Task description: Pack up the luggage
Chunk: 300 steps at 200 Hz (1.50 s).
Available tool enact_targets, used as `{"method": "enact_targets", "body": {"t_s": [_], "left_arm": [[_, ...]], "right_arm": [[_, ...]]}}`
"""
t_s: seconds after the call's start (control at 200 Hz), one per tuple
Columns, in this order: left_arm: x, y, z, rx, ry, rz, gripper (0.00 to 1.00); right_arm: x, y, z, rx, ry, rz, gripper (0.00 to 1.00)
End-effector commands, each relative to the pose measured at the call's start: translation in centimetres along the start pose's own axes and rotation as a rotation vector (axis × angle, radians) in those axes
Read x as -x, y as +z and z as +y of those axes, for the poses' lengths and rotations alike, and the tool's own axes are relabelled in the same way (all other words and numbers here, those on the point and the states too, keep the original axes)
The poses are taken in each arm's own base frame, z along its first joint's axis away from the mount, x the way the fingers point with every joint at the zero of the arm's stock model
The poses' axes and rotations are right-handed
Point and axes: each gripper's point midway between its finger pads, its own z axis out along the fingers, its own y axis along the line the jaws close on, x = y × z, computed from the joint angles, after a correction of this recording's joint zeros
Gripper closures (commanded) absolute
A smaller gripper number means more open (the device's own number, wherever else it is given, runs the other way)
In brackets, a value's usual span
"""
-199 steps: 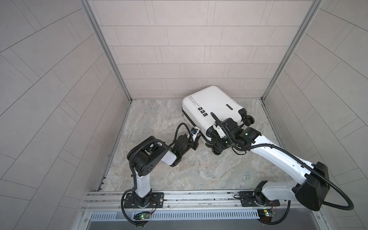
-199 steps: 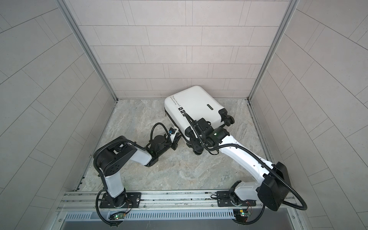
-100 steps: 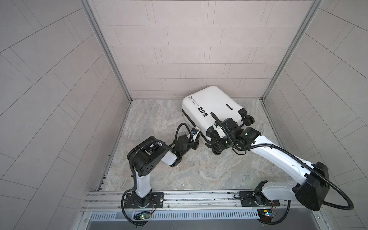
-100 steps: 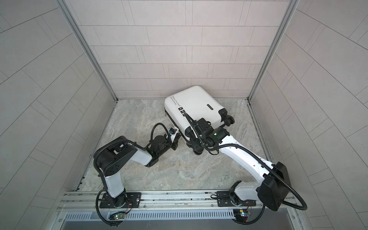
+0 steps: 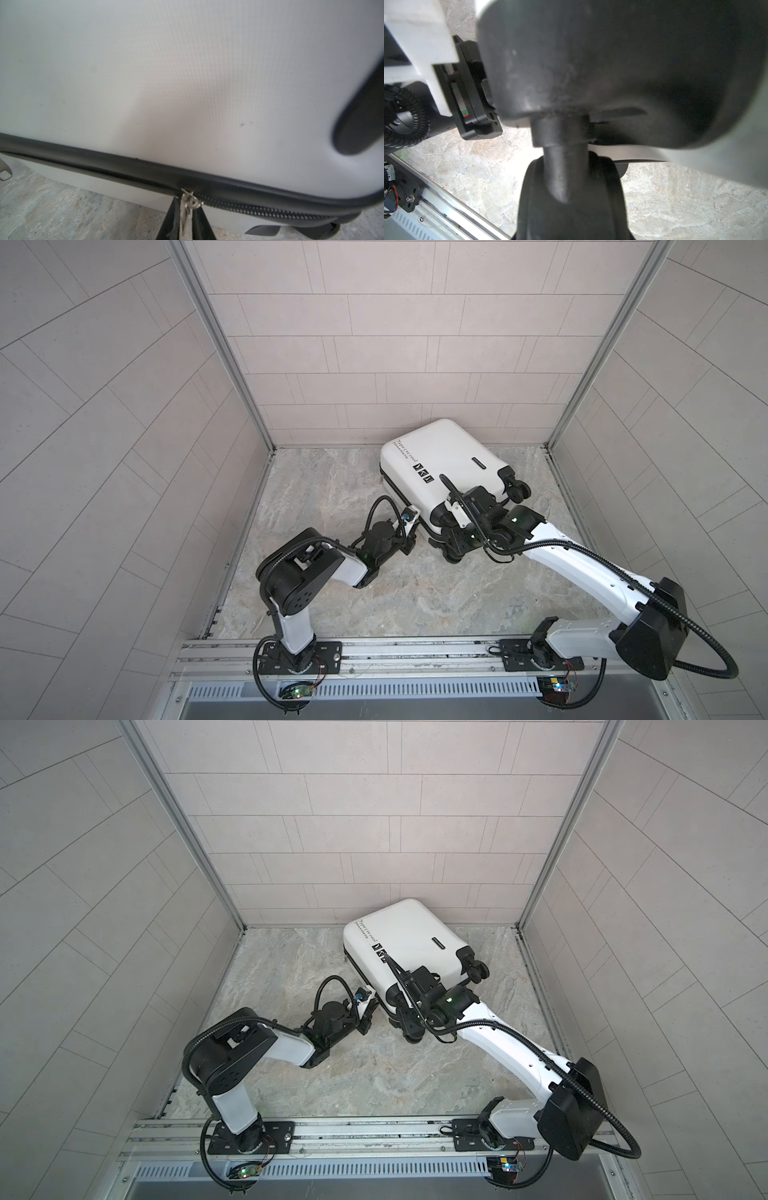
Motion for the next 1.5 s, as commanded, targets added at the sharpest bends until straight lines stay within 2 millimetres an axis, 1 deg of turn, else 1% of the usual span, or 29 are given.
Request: {"method": "enact_targets", "body": {"t_s": [0.0, 0.12, 0.25, 0.35, 0.485, 0.59, 0.625, 0.771, 0.941, 1.106, 1.321, 1.496], "left_arm": [[3.7, 0.0, -0.7, -0.026, 0.029, -0.102, 0.83], [4.0, 0.2, -0.4, -0.007, 0.023, -0.109, 0.84], [4.5, 0.0, 0.3, 0.035, 0.015, -0.122, 0.86], [4.6, 0.0, 0.5, 0.041, 0.015, -0.116, 0.87], [5.0, -0.1, 0.3, 0.032, 0.018, -0.111, 0.93], [5.3, -0.3, 0.2, 0.021, 0.028, -0.102, 1.00], [5.3, -0.4, 0.1, 0.017, 0.033, -0.098, 1.00], [4.9, -0.8, -0.6, -0.030, 0.048, -0.055, 1.00], [4.4, -1.6, -2.1, -0.128, 0.064, 0.029, 1.00], [3.8, -2.3, -2.7, -0.165, 0.066, 0.073, 1.00], [3.8, -2.3, -3.5, -0.209, 0.040, 0.082, 1.00], [3.8, -2.6, -4.4, -0.238, 0.024, 0.081, 1.00]], "right_arm": [[2.0, -1.4, -1.2, -0.046, 0.107, -0.096, 0.93], [2.0, -1.4, -1.2, -0.045, 0.108, -0.096, 0.93], [2.0, -1.4, -1.2, -0.044, 0.108, -0.095, 0.93], [2.1, -1.5, -1.1, -0.040, 0.107, -0.098, 0.94], [2.4, -1.7, -0.8, -0.033, 0.103, -0.098, 0.96], [2.6, -1.8, -0.7, -0.027, 0.101, -0.101, 0.97], [2.6, -1.9, -0.7, -0.025, 0.101, -0.102, 0.98], [3.0, -2.3, -0.4, -0.014, 0.100, -0.118, 0.99], [3.7, -3.0, -0.1, 0.000, 0.098, -0.143, 1.00], [4.7, -3.4, 0.7, 0.039, 0.095, -0.171, 1.00], [5.6, -3.6, 1.9, 0.097, 0.090, -0.191, 1.00], [6.0, -3.8, 2.0, 0.100, 0.098, -0.206, 1.00]]}}
